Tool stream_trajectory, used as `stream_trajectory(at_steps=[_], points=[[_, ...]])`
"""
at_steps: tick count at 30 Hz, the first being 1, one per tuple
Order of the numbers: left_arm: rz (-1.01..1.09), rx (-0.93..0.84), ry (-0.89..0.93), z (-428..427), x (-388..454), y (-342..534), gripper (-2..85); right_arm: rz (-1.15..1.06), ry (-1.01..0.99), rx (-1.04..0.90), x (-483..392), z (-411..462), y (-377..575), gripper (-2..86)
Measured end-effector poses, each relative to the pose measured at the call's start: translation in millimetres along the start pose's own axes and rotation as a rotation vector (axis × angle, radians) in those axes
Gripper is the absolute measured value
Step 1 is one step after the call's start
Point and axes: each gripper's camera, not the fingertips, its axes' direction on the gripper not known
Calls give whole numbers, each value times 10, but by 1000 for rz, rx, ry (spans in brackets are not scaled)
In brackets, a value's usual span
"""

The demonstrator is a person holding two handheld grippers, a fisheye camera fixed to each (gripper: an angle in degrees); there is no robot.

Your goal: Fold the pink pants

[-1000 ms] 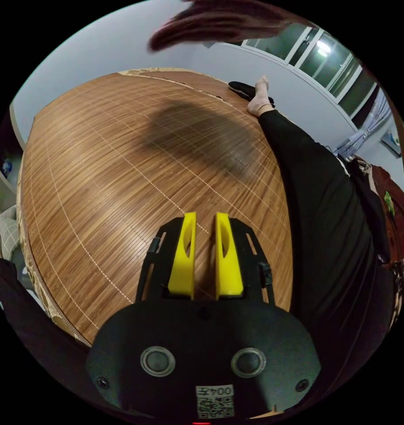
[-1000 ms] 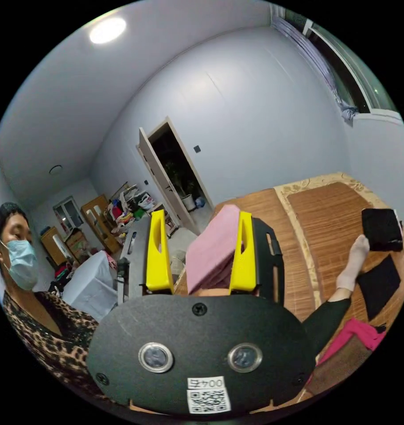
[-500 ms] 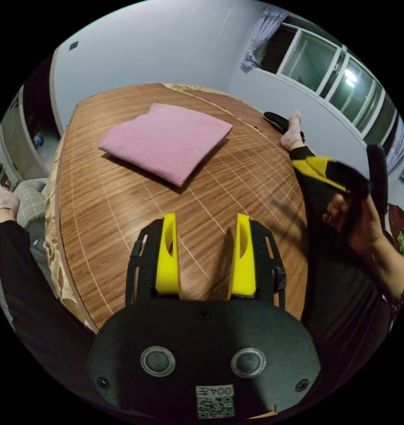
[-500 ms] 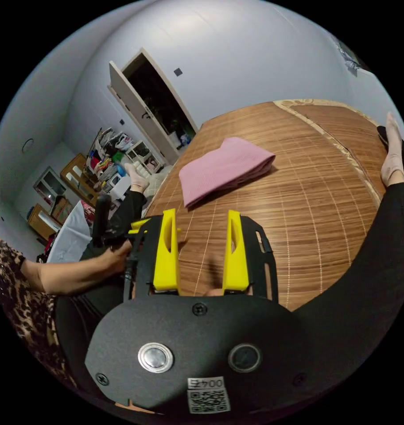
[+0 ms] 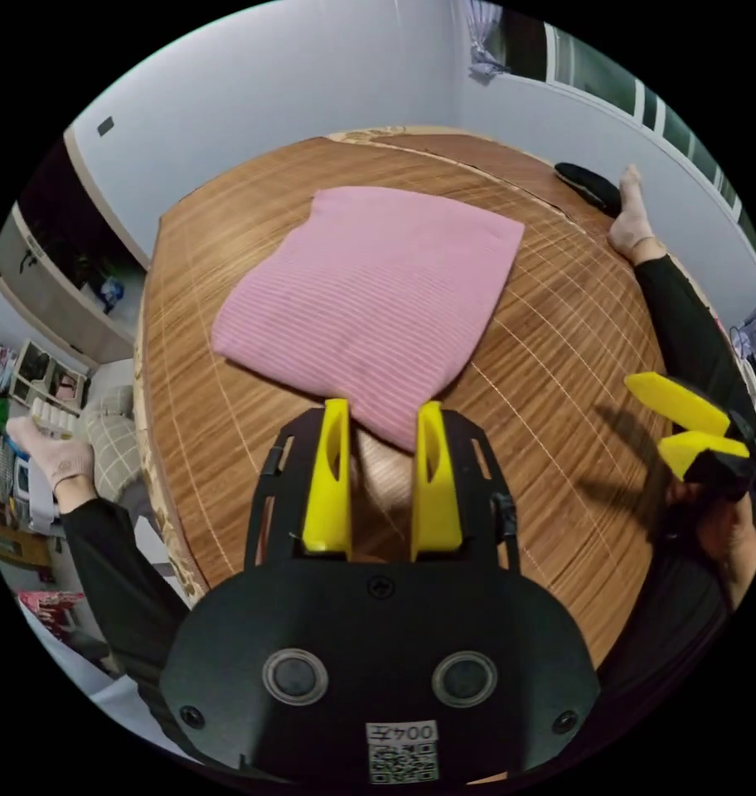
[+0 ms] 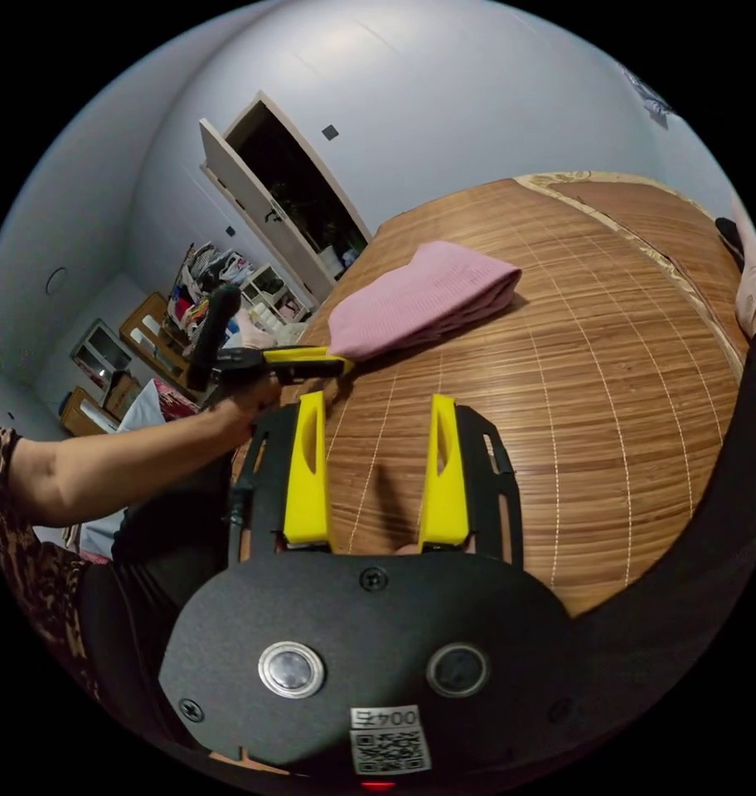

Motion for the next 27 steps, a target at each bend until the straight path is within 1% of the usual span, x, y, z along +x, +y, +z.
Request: stream_trajectory(at_steps=[1,4,6,7,9,10,12,13,15,18,21,23,25,27], points=[[-6,23,0,-85,-5,-3,89,-5,3,2,21,20,-25,168],[-35,164,121,-689,-102,-80,71,-6,26,-13,146,114,-147,160],[-58,283,199,-1326,-211,-200,60,4,37,-11,245,165,-237,160],[-61,314,217,-1505,-233,-231,58,3,42,-11,265,177,-260,160],[-50,439,270,-2262,-263,-338,50,0,60,23,339,192,-340,164],[-41,471,279,-2466,-254,-357,49,0,65,39,357,186,-356,164],[7,589,301,-3295,-171,-393,48,11,77,93,437,148,-414,165],[15,613,304,-3497,-143,-393,49,16,80,105,458,135,-426,165],[49,710,311,-4238,-23,-357,57,37,83,157,545,75,-462,162],[63,796,287,-4912,123,-365,63,67,72,179,659,37,-512,156],[69,826,243,-5151,274,-589,67,93,46,182,771,43,-566,147],[51,798,225,-5038,376,-863,72,102,32,185,828,52,-594,148],[69,712,210,-4748,523,-1244,79,106,18,197,879,53,-614,152],[101,500,169,-4120,708,-1805,100,107,-11,228,939,36,-631,158]])
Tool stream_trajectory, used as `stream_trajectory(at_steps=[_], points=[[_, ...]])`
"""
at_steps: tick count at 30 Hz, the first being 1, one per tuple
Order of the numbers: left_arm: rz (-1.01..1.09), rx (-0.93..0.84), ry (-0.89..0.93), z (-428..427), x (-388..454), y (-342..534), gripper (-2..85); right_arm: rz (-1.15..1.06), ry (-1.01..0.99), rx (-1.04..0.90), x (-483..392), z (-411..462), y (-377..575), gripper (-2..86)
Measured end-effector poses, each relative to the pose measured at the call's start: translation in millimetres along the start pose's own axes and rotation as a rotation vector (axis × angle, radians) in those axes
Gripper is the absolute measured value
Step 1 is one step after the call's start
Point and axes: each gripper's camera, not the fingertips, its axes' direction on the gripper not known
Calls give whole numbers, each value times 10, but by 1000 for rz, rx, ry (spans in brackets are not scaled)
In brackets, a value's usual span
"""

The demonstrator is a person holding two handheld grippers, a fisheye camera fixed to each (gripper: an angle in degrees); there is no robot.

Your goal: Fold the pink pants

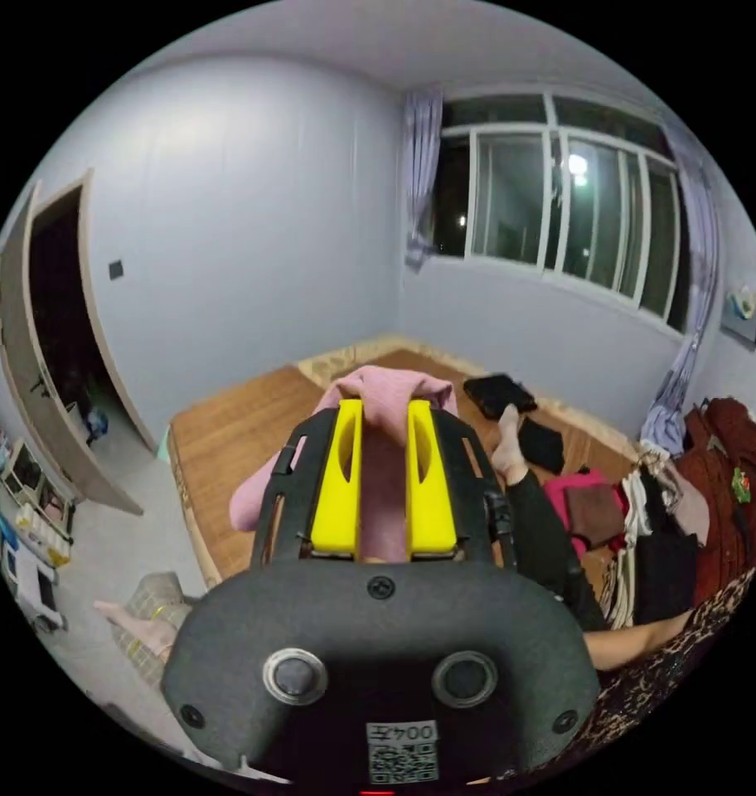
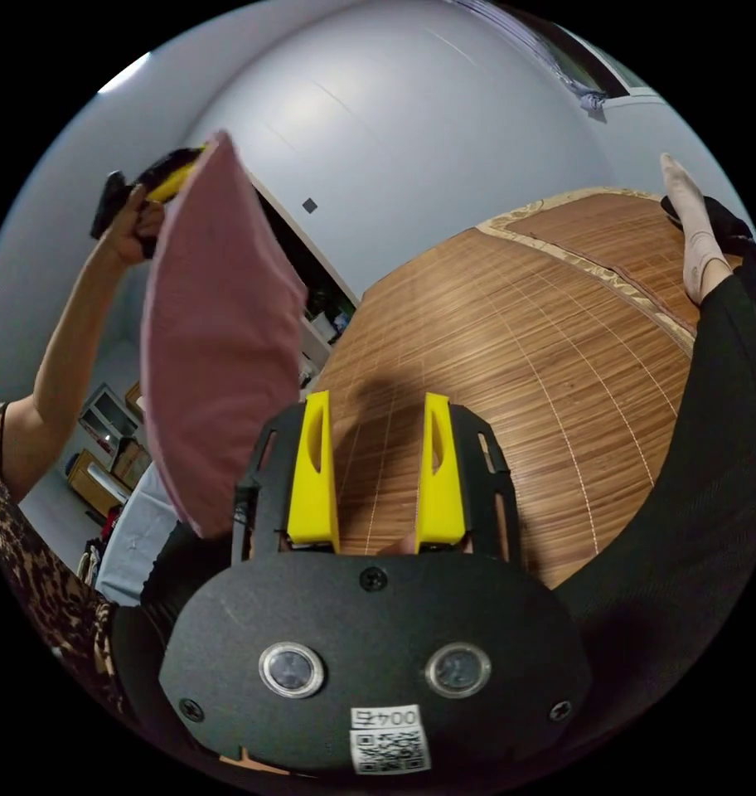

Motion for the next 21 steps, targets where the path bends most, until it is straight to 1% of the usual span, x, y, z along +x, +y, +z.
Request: stream_trajectory(at_steps=[3,4,6,7,10,12,13,15,18,21], points=[[-61,-162,37,737,-152,100,127,16,8,11,75,4,-27,161],[-73,-177,52,823,-177,158,128,24,3,11,95,8,-30,161],[-95,-217,95,1052,-196,495,131,59,-14,7,173,34,-39,158],[-89,-231,100,1098,-178,605,132,65,-14,2,188,48,-43,157],[-38,-314,140,1302,-9,1326,129,76,-17,-32,224,139,-64,146],[-2,-404,194,1432,206,2029,127,71,-20,-54,212,218,-64,142],[6,-418,207,1448,274,2212,127,69,-19,-62,206,238,-62,141],[39,-471,259,1521,593,2901,129,63,-14,-86,180,306,-42,139],[72,-521,303,1671,1021,3473,134,69,-7,-104,156,368,-8,138],[127,-523,307,1837,1425,3699,140,86,2,-117,134,415,47,136]])
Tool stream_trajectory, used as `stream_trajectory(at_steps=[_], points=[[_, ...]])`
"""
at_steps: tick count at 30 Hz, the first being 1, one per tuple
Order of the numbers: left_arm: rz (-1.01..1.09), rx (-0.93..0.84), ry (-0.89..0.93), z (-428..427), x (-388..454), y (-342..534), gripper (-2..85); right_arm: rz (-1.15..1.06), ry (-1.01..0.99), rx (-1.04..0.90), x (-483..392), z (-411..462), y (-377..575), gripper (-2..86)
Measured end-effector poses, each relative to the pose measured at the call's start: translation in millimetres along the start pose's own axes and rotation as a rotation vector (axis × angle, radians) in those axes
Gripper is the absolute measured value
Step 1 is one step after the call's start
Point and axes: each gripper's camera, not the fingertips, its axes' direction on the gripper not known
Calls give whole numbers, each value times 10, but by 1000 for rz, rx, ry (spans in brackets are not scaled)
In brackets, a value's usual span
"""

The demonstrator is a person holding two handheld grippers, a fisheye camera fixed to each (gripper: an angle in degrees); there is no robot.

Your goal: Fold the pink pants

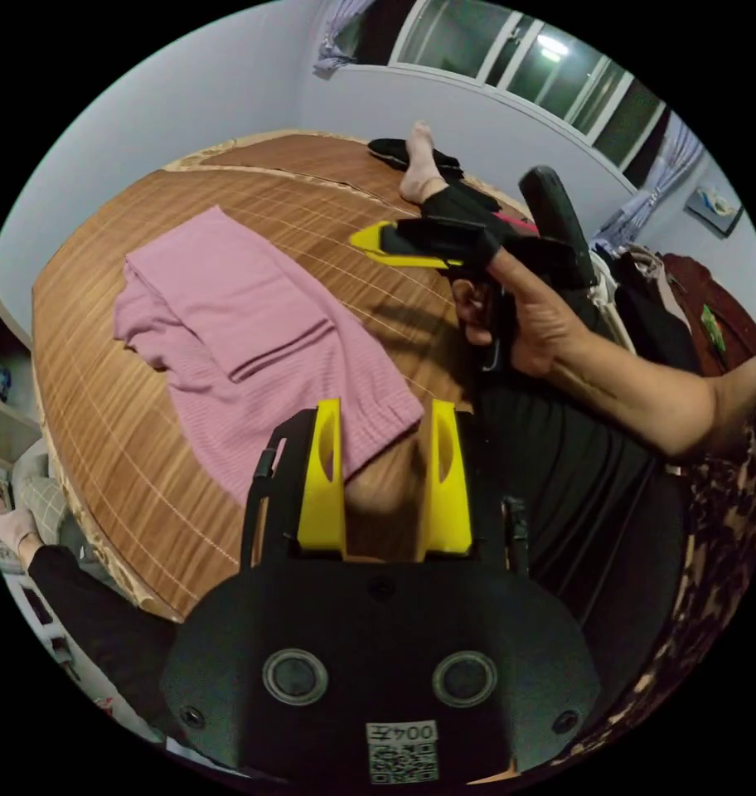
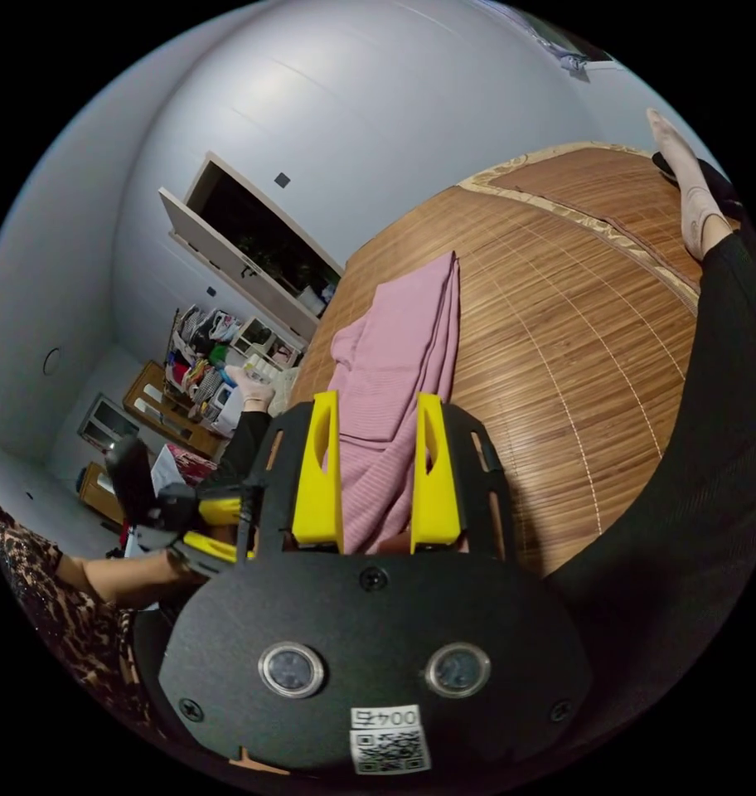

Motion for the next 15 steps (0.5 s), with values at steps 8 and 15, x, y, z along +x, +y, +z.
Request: stream_trajectory(at_steps=[8,15], points=[[106,-75,-161,539,255,-44,95,11,16,-18,-169,109,236,135],[-195,173,86,-121,-542,284,38,-98,-28,-24,-567,231,549,136]])
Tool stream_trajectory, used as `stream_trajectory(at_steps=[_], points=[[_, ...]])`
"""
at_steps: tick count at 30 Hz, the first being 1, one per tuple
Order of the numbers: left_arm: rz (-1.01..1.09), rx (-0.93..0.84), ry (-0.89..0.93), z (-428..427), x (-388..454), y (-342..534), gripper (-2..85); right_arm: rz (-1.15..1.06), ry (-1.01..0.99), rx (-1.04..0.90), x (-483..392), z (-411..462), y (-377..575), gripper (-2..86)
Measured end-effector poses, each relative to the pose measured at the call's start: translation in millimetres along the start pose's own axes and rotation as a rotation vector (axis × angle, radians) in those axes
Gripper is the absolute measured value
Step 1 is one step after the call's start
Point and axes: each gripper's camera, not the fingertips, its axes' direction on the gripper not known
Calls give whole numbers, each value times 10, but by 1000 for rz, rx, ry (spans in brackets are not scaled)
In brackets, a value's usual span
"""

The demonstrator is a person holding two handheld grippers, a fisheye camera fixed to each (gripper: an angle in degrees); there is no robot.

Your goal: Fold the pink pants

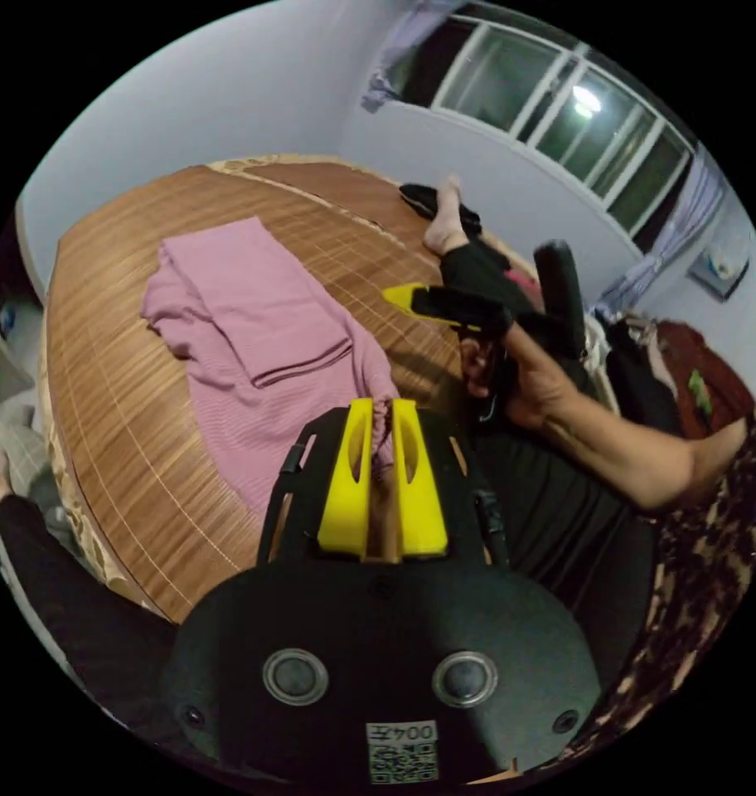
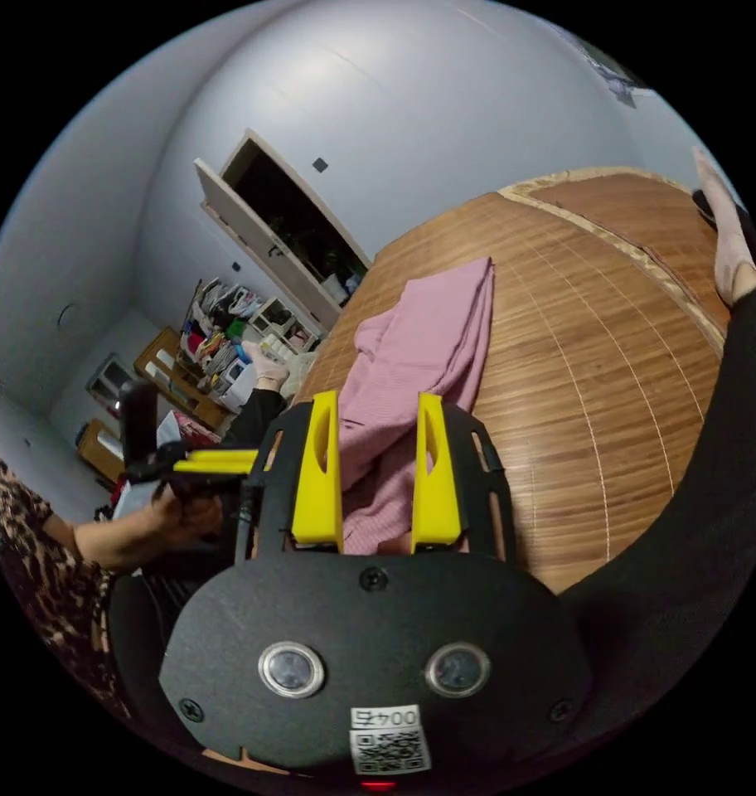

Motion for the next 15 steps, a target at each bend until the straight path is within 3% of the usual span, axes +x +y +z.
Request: stream_trajectory(at_steps=[5,15], points=[[-176,109,122,-350,-554,187,32,-262,1,6,-587,124,272,152],[-38,92,203,-452,-307,459,30,-633,210,-26,-1752,381,1041,187]])
